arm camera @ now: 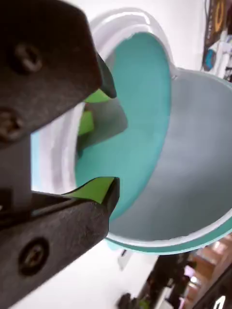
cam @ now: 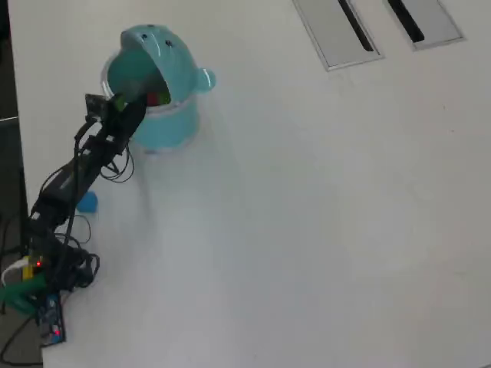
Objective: Grasp RGB lego blocks and put them in the bin one by one.
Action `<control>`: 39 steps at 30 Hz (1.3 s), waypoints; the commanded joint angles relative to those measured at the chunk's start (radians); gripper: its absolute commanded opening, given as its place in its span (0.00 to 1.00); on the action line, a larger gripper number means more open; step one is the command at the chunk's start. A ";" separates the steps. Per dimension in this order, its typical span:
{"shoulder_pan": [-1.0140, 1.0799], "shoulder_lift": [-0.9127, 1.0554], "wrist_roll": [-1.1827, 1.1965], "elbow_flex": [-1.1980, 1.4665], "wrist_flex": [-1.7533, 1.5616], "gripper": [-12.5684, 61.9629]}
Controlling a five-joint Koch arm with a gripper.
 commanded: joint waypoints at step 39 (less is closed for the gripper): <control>-0.235 0.704 0.066 0.721 0.230 0.55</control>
